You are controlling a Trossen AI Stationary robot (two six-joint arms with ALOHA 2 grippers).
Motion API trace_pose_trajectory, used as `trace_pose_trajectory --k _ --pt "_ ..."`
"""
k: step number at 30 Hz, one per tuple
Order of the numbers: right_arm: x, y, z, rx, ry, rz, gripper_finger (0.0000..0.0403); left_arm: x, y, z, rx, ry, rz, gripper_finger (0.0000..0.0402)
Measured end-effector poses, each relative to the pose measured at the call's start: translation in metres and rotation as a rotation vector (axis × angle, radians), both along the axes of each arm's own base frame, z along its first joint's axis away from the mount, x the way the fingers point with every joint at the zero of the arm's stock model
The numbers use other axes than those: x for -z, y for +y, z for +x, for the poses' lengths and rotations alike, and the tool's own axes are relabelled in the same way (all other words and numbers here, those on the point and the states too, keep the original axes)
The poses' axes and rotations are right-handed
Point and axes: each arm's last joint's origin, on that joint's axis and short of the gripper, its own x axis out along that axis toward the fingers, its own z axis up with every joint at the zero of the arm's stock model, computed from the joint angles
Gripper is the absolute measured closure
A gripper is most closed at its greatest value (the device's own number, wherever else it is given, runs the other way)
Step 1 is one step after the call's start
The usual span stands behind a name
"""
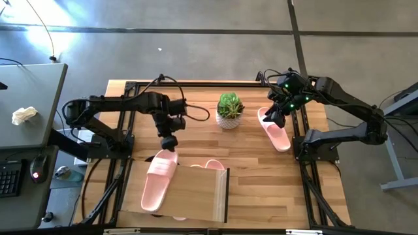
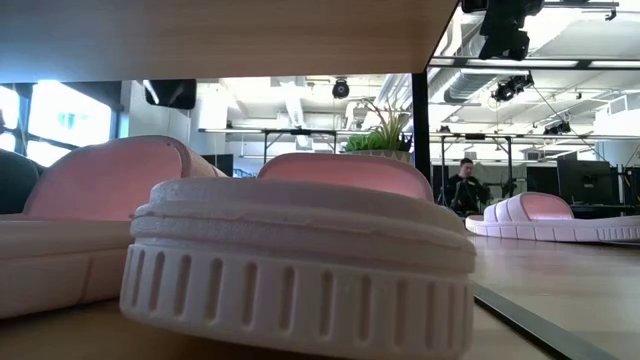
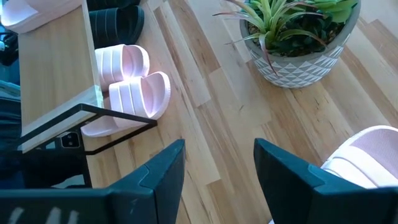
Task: Pick and place slides into the shelf
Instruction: Put the pink slide on the shelf
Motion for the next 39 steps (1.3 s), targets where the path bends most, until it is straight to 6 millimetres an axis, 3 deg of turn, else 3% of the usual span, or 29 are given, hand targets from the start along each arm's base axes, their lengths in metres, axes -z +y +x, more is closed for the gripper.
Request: trace_pose_trajectory --k 8,17,25,30,36,39 --pt "0.000 0.000 0.000 0.016 -0.002 0.004 0.0222 -0.003 0.004 0.000 -0.013 -0.055 -0.135 0.0126" --pt "-0.002 -0.003 0.003 0.037 -0.019 -0.038 0.0222 0.000 0.018 0.002 -0.107 -0.025 0.072 0.0126" --pt "-0.002 -0.003 0.003 0.047 -0.021 -0.036 0.0222 -0.001 0.018 0.007 -0.294 0.028 0.036 0.0131" --pt "-0.002 -0.004 0.003 0.076 -0.010 -0.047 0.0222 0.001 0.011 0.007 -0.411 0.135 0.133 0.0203" --pt "-0.001 -0.005 0.002 0.111 0.011 -0.096 0.0222 0.001 0.004 0.014 -0.512 0.130 0.192 0.0365" --pt "-0.002 -0.005 0.002 0.110 0.009 -0.100 0.0222 0.000 0.005 0.016 -0.568 0.133 0.199 0.0387"
